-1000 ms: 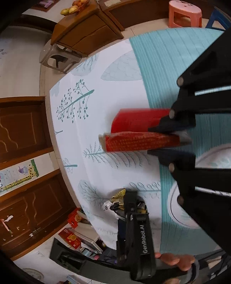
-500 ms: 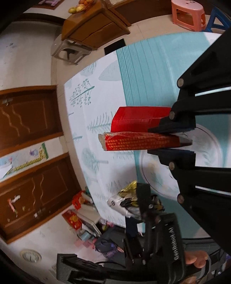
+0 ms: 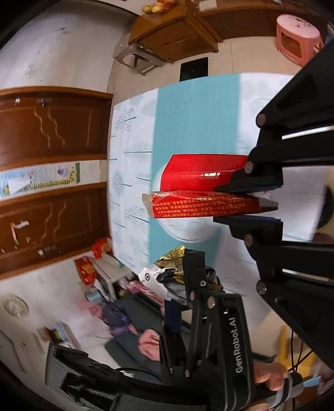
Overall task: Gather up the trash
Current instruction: 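Carry the red box and black-gold wrapper to the black bin and open both tools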
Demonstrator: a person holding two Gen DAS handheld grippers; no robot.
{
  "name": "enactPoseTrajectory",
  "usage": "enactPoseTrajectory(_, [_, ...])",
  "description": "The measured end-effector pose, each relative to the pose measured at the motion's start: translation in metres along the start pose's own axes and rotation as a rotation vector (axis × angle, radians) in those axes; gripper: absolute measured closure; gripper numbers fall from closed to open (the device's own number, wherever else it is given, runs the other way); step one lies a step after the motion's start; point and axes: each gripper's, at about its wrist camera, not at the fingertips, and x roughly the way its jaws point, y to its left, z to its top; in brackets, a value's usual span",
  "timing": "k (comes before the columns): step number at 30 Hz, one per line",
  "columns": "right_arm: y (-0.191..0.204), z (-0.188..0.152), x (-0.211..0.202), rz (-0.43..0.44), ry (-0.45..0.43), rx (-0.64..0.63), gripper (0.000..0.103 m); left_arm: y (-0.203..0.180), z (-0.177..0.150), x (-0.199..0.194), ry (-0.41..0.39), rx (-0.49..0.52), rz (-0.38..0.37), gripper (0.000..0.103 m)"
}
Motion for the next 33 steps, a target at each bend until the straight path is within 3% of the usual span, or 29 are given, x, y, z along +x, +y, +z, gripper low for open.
enactPoseTrajectory(6, [0.002,-0.075,-0.024,0.059,0.067,0.008,0.089,-0.016,-0.082,-0.023,0.025,-0.072,0.017,0.045])
enactPoseTrajectory(13, [0.014,-0.144,-0.029,0.110,0.119,0.038,0.089,-0.028,-0.153,-0.022,0.084,-0.085,0.058,0.045])
enactPoseTrajectory(18, [0.024,-0.188,-0.021,0.149,0.188,0.073,0.089,-0.028,-0.187,-0.004,0.173,-0.102,0.059,0.045])
enactPoseTrajectory(24, [0.032,-0.229,0.001,0.155,0.277,0.136,0.089,-0.027,-0.218,0.017,0.219,-0.076,0.051,0.045])
enactPoseTrajectory(33, [0.023,-0.291,0.067,0.105,0.377,0.308,0.089,-0.024,-0.280,0.096,0.322,-0.041,-0.011,0.045])
